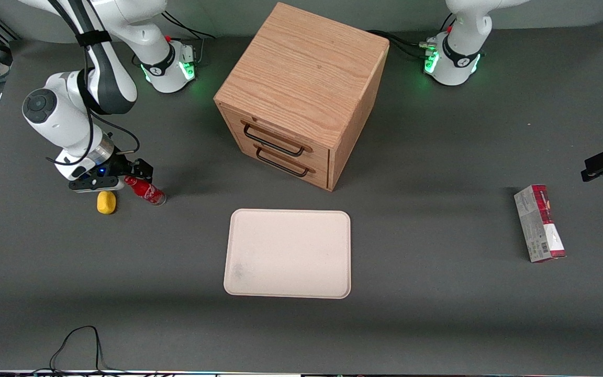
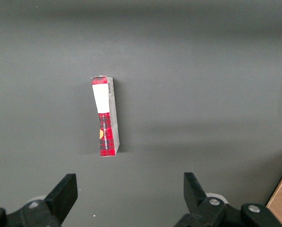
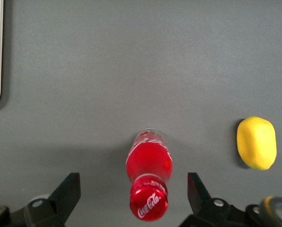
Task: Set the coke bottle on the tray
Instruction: 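Close the right gripper around the red bottle's body, then lift the bottle and carry it toward the white tray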
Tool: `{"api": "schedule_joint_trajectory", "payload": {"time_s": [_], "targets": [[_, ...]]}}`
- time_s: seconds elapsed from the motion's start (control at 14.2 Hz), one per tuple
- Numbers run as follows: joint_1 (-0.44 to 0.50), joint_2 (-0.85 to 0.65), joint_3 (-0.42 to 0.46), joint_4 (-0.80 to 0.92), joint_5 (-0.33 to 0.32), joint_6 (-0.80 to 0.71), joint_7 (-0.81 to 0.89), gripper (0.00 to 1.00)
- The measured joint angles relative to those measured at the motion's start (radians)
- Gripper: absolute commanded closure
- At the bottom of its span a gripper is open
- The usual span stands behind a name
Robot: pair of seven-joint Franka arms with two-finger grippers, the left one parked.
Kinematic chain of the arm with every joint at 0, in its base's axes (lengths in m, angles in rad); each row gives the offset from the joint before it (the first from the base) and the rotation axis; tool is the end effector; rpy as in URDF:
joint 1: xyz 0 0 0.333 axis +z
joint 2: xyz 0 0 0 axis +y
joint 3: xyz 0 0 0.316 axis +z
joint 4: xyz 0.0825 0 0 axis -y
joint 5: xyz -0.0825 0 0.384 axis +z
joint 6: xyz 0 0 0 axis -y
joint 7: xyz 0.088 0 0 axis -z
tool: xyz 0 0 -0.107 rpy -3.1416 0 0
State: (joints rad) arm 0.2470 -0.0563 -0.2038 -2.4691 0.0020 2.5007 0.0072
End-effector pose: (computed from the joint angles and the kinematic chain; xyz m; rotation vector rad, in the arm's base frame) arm 0.4784 0.0209 0.3222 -3.1234 -0.0535 -0.1350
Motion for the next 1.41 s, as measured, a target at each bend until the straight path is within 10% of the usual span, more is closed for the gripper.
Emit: {"api": "schedule_joint_trajectory", "payload": {"time_s": [0.35, 0.56, 1.13, 1.41], "targets": [[-0.005, 0.022, -0.001, -0.008, 0.0, 0.026, -0.002, 0.24], [-0.01, 0.025, -0.001, -0.018, 0.0, 0.032, -0.004, 1.0], [-0.024, 0.024, -0.003, 0.015, 0.0, 0.004, -0.039, 1.0], [-0.024, 0.014, -0.001, 0.265, 0.0, -0.329, -0.038, 1.0]]}}
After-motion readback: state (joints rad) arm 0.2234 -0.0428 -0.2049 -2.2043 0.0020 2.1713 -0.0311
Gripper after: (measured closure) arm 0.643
